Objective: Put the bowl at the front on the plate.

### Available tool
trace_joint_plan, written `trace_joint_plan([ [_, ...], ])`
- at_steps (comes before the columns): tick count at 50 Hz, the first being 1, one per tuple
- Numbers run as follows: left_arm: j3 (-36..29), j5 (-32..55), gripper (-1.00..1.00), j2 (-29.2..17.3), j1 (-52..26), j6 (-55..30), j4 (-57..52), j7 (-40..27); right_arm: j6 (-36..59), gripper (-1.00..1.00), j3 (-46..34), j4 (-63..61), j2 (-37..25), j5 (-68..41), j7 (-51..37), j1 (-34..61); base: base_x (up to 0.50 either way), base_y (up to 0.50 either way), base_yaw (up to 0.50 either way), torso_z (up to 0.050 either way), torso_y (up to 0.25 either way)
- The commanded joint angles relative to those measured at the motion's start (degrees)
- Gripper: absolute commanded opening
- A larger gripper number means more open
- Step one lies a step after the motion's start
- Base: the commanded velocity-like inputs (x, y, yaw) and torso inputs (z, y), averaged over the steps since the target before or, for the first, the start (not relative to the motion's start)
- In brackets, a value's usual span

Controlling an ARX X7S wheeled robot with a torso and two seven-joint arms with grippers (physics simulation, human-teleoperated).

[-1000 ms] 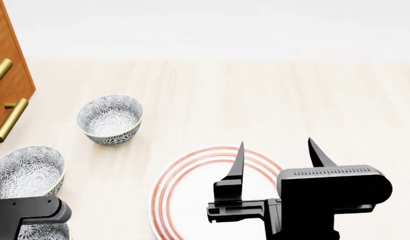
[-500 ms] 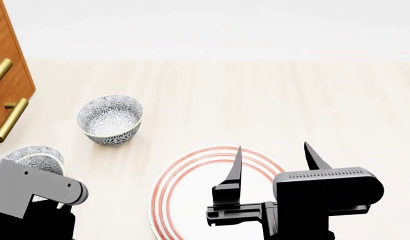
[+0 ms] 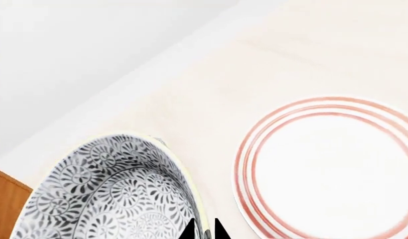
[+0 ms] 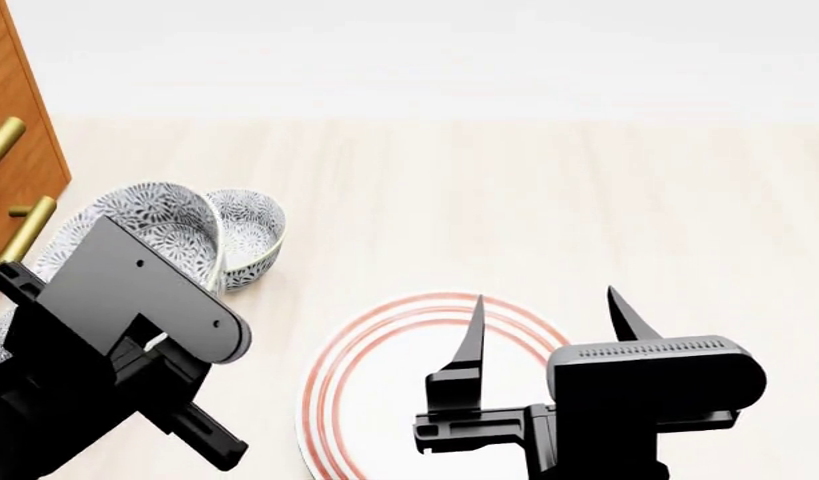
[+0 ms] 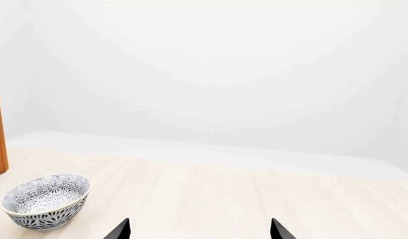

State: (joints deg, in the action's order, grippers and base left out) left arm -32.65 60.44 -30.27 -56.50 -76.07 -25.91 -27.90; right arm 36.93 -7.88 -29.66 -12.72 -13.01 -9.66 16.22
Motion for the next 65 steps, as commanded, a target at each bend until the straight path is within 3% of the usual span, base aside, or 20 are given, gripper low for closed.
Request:
trace_joint_plan([
  [1, -12.4, -10.0, -1.0, -2.0, -8.8, 9.2, 6.8, 17.9, 0.8, 1.0, 0.8, -1.6, -0.5, -1.1, -0.2, 0.5, 0.0, 0.0, 0.0, 0.0, 0.0],
  [2, -14.7, -11.6, -1.0, -2.4, -9.6, 11.3, 7.4, 21.4, 1.3, 1.0, 1.4, -2.4, -0.6, -1.8, -0.1, 0.7, 0.0, 0.0, 0.0, 0.0, 0.0],
  [13, -25.1, -20.4, -1.0, 0.2, -13.9, 21.1, 16.4, 35.9, 9.6, 1.0, 7.6, -10.3, -1.8, -8.3, -0.7, 4.4, 0.0, 0.0, 0.0, 0.0, 0.0],
  [24, -32.3, -27.3, -1.0, 3.5, -16.4, 29.5, 26.7, 45.0, 11.2, 1.0, 7.7, -13.3, -3.3, -10.7, 0.6, 4.3, 0.0, 0.0, 0.0, 0.0, 0.0],
  [32, -33.6, -29.9, -1.0, 7.3, -18.4, 34.2, 37.2, 49.1, 11.6, 1.0, 7.6, -13.7, -3.9, -11.2, 0.9, 4.2, 0.0, 0.0, 0.0, 0.0, 0.001],
  [38, -35.6, -32.9, -1.0, 12.3, -19.1, 40.2, 49.7, 53.1, 12.2, 1.0, 7.8, -14.6, -4.5, -12.0, 1.1, 4.4, 0.0, 0.0, 0.0, 0.0, 0.0],
  [50, -40.7, -40.9, -1.0, 27.6, -20.0, 65.2, 85.3, 64.9, 17.5, 1.0, 12.1, -17.3, -5.7, -17.4, 1.5, 7.8, 0.0, 0.0, 0.0, 0.0, 0.001],
  [53, -41.1, -40.8, -1.0, 30.2, -19.6, 70.5, 90.8, 66.2, 20.2, 1.0, 13.7, -17.7, -6.3, -19.4, 1.2, 10.2, 0.0, 0.0, 0.0, 0.0, 0.0],
  [65, -51.7, -34.1, -1.0, 30.3, -15.9, 76.7, 90.7, 64.8, 34.0, 1.0, 22.4, -19.4, -6.9, -30.5, -1.5, 22.4, 0.0, 0.0, 0.0, 0.0, 0.0],
])
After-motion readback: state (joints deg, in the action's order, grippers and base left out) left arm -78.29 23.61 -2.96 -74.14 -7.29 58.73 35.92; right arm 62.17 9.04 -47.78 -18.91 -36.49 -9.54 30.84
